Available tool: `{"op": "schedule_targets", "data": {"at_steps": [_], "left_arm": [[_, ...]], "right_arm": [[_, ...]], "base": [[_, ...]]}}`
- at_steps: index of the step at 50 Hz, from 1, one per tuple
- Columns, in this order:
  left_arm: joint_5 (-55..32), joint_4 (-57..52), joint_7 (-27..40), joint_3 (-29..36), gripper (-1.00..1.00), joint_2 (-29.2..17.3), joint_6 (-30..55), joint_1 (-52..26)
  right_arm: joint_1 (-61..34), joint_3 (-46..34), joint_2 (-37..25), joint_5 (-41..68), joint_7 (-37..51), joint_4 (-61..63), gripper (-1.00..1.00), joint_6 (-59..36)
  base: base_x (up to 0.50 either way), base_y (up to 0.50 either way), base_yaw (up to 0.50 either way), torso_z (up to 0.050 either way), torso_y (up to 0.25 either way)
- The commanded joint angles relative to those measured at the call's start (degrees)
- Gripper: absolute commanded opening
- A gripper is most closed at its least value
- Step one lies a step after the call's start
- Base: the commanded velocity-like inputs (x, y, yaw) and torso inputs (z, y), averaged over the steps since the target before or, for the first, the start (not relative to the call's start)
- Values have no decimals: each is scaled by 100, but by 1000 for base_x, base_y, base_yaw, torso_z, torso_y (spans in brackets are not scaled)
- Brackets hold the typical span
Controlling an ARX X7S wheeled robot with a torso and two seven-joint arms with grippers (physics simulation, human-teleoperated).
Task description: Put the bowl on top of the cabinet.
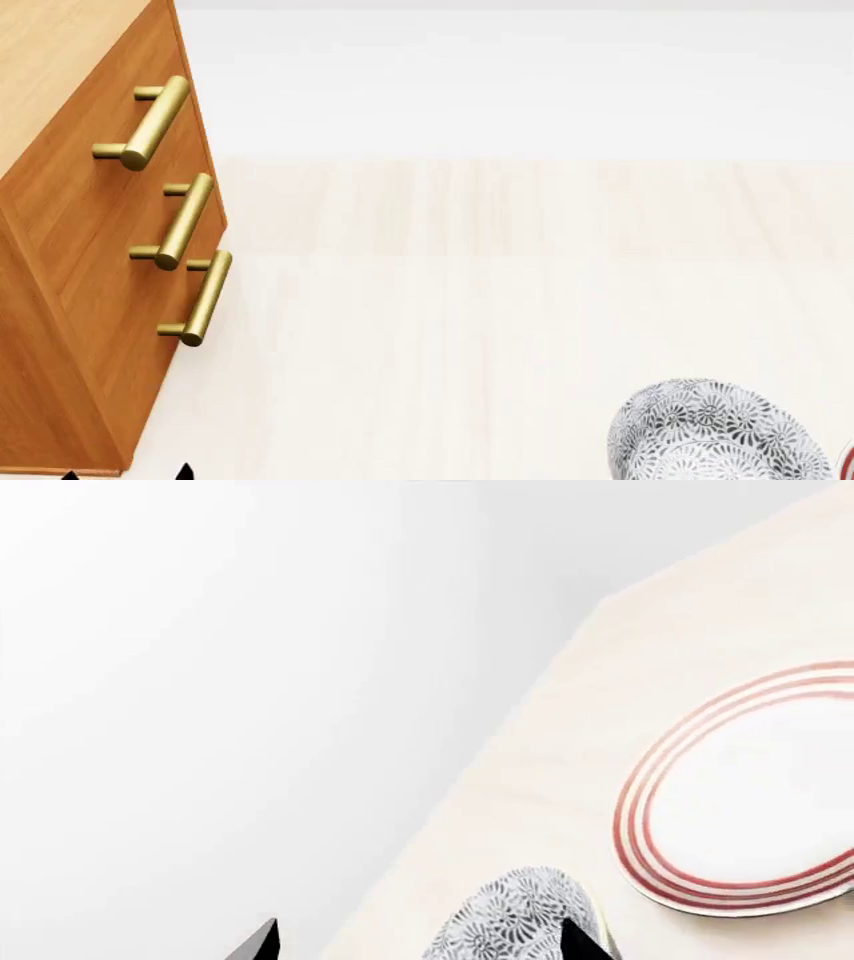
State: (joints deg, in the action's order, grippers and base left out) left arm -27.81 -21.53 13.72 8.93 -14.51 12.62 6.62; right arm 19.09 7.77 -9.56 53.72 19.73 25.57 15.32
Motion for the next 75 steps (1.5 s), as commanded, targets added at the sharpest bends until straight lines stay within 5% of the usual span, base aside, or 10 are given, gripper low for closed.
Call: {"op": "schedule_targets", "data": {"at_steps": [1,75], "left_arm": [[-62,16,28,-14,100,-13,-22,3],[-302,31,120,44,100,-117,-187,23]], "right_arm": [[54,29,86,91,78,-21,100,121],[-509,52,-329,1576,774,-855,100,-368]], "base": [[0,0,0,0,0],[0,0,0,0,0]]}}
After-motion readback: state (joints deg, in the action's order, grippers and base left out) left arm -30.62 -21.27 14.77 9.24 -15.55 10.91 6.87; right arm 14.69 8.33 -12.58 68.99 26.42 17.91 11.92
